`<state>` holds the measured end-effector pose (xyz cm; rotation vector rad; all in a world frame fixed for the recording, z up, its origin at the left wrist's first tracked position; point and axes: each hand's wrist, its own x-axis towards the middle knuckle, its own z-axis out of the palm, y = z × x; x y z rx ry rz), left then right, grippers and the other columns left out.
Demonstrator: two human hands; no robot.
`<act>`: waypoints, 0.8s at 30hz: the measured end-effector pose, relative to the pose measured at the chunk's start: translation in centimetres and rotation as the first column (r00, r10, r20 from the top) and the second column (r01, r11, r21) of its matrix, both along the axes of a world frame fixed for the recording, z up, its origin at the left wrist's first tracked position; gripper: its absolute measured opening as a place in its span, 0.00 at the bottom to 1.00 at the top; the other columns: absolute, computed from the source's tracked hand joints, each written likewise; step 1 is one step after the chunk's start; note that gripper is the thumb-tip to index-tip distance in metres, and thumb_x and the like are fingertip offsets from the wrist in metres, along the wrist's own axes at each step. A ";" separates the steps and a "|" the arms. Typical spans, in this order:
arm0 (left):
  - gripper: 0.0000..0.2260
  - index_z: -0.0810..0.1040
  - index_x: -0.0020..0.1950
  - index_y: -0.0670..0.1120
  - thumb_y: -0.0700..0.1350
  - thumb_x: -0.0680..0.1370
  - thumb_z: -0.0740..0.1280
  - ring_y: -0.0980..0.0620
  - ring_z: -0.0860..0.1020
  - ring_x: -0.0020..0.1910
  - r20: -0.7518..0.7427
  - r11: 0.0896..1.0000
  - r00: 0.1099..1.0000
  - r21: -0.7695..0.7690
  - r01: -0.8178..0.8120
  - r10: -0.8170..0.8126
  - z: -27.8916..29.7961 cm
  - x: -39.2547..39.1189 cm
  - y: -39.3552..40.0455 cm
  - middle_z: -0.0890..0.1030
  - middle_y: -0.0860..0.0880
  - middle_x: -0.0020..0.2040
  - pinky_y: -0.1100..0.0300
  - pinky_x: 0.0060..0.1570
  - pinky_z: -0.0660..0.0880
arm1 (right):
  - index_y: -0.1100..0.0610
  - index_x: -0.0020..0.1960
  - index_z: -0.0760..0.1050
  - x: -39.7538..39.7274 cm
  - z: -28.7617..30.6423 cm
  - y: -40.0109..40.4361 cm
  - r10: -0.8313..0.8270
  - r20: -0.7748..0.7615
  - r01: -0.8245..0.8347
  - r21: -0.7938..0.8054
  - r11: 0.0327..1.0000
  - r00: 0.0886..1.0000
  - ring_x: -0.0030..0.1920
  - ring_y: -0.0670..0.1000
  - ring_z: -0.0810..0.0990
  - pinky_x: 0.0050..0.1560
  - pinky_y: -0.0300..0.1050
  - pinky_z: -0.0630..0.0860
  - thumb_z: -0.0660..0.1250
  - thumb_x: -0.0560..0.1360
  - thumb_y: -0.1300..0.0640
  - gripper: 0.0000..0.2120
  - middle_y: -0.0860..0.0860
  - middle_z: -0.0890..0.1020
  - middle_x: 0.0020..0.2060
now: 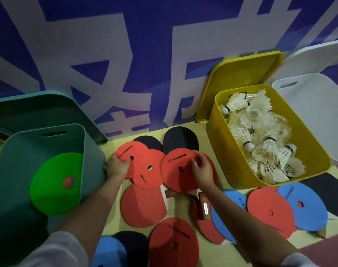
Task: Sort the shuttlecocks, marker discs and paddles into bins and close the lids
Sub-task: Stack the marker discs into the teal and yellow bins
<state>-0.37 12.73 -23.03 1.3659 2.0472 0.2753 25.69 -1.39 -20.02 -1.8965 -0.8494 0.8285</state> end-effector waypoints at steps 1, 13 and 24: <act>0.29 0.69 0.68 0.47 0.56 0.71 0.71 0.36 0.69 0.64 -0.044 1.000 0.999 -0.023 0.001 -0.002 0.0 0.3 0.2 0.73 0.40 0.64 0.45 0.62 0.69 | 0.55 0.65 0.73 0.0 -0.6 0.0 -0.016 0.005 0.017 -0.022 1.000 1.000 0.61 0.52 0.75 0.57 0.41 0.68 0.62 0.78 0.60 0.16 0.51 0.79 0.59; 0.24 0.68 0.71 0.46 0.42 0.76 0.67 0.39 0.75 0.59 0.053 0.995 0.997 0.087 0.056 -0.060 0.9 0.6 0.9 0.76 0.41 0.63 0.49 0.60 0.73 | 0.57 0.67 0.72 -0.1 -2.0 -0.4 -0.052 0.035 0.055 -0.095 0.994 0.998 0.62 0.56 0.75 0.59 0.45 0.68 0.62 0.78 0.59 0.17 0.56 0.79 0.61; 0.15 0.74 0.65 0.47 0.39 0.78 0.64 0.49 0.75 0.56 0.484 0.938 0.863 0.345 -0.035 -0.146 10.5 0.1 -2.6 0.77 0.49 0.58 0.54 0.59 0.72 | 0.54 0.66 0.73 -2.6 5.4 -2.4 -0.177 -0.156 0.184 0.031 0.982 0.972 0.60 0.54 0.74 0.62 0.50 0.71 0.62 0.79 0.60 0.16 0.53 0.77 0.60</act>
